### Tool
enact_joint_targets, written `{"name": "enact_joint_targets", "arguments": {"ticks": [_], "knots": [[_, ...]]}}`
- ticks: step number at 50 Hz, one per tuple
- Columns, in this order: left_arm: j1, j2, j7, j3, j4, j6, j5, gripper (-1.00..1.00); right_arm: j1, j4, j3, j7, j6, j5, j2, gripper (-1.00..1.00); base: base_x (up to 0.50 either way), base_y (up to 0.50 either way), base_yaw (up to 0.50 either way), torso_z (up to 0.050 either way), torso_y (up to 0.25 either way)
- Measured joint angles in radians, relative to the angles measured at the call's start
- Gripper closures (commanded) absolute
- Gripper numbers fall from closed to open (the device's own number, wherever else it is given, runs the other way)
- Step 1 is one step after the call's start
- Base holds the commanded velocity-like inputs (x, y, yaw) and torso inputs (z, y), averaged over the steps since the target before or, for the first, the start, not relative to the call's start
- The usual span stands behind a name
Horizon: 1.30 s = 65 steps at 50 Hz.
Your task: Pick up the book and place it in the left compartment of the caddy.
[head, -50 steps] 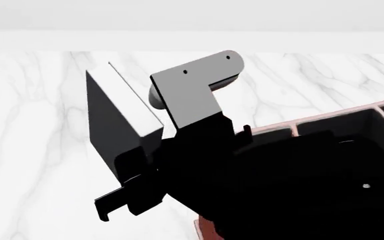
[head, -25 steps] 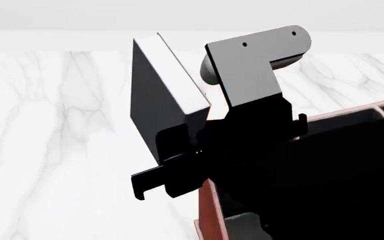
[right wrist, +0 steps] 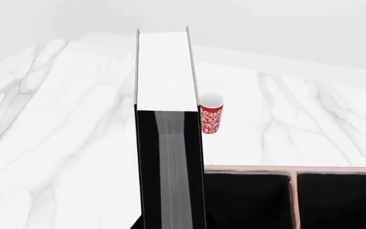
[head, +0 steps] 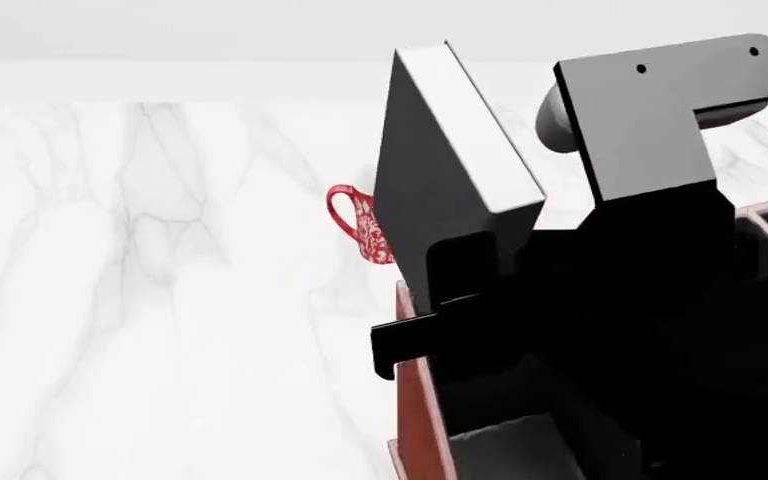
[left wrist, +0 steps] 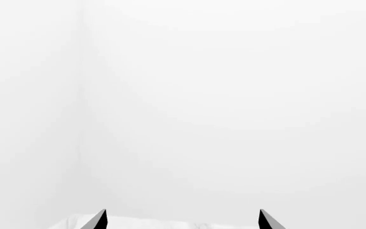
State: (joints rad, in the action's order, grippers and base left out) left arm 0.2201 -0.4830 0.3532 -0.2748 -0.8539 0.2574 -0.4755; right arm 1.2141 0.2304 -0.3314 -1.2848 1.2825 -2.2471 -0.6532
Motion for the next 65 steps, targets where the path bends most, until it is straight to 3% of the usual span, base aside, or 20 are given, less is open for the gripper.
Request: {"name": "enact_joint_targets", "arguments": {"ticks": [35,65], "knots": [[0.001,-0.005,0.005,0.025,0.002,-0.007,0.019,-1.0,-0.054,0.051,0.055,-0.017,-0.055,-0.091,-0.212,1.0,0.0,0.0,0.0,0.0,0.001],[0.003,-0.01,0.01,0.035,0.004,-0.016,0.027,-1.0,-0.097,0.091,0.023,0.001,-0.046,-0.123,-0.283,1.0,0.0,0.0,0.0,0.0,0.001]]}}
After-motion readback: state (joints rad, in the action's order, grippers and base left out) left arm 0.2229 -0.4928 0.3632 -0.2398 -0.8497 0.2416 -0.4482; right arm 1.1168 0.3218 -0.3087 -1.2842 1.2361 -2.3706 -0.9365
